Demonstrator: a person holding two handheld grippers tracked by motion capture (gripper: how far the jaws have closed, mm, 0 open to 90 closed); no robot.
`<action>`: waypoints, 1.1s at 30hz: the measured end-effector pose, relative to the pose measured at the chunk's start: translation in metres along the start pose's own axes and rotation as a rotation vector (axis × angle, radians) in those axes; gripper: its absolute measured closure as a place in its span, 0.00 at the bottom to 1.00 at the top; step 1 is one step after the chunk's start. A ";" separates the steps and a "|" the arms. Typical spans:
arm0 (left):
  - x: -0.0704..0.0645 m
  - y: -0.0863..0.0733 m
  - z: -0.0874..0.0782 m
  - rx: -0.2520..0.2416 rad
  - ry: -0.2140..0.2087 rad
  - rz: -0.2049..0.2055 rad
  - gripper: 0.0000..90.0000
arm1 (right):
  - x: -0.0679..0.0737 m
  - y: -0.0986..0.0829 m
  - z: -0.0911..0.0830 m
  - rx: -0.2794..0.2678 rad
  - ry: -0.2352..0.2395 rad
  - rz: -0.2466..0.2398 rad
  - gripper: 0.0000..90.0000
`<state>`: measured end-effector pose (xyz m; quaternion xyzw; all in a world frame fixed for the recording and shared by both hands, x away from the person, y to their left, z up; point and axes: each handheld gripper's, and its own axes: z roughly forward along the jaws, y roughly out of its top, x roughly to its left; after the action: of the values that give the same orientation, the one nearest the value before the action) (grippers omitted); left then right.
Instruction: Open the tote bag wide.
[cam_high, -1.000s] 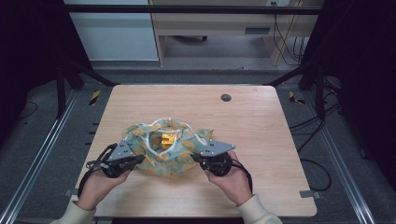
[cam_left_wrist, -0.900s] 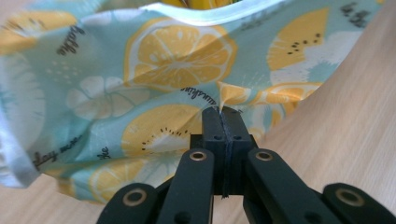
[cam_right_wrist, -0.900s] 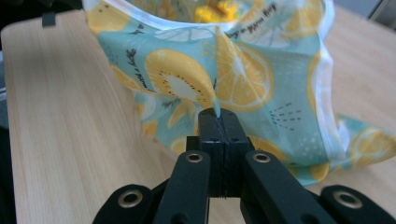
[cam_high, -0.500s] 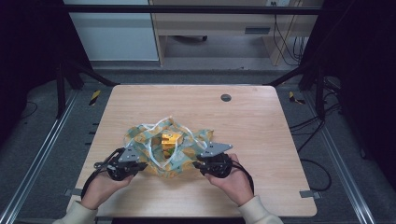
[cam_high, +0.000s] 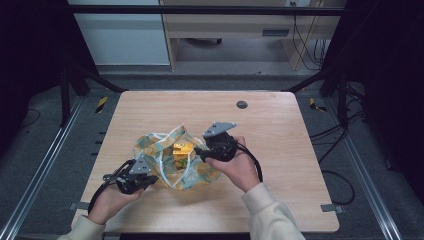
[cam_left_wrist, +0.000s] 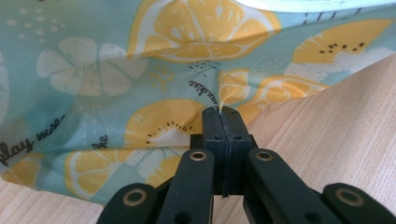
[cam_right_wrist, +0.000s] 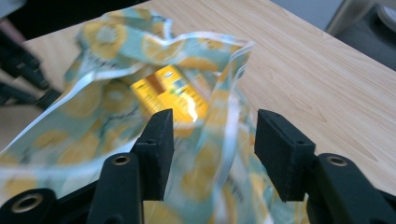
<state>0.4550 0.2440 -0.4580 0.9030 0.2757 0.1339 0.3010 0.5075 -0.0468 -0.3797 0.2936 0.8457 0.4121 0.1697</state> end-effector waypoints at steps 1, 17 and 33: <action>0.000 0.000 0.000 0.001 -0.001 0.001 1.00 | -0.005 0.007 0.010 0.024 0.007 0.024 0.51; 0.000 -0.001 0.002 0.014 -0.006 0.003 1.00 | 0.005 0.013 -0.012 -0.107 0.083 0.004 0.98; 0.003 -0.004 0.007 0.044 0.018 -0.004 1.00 | 0.018 -0.085 -0.049 -0.133 0.254 0.018 0.99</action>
<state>0.4586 0.2454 -0.4658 0.9076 0.2833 0.1352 0.2789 0.4375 -0.1064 -0.4190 0.2348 0.8286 0.5025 0.0769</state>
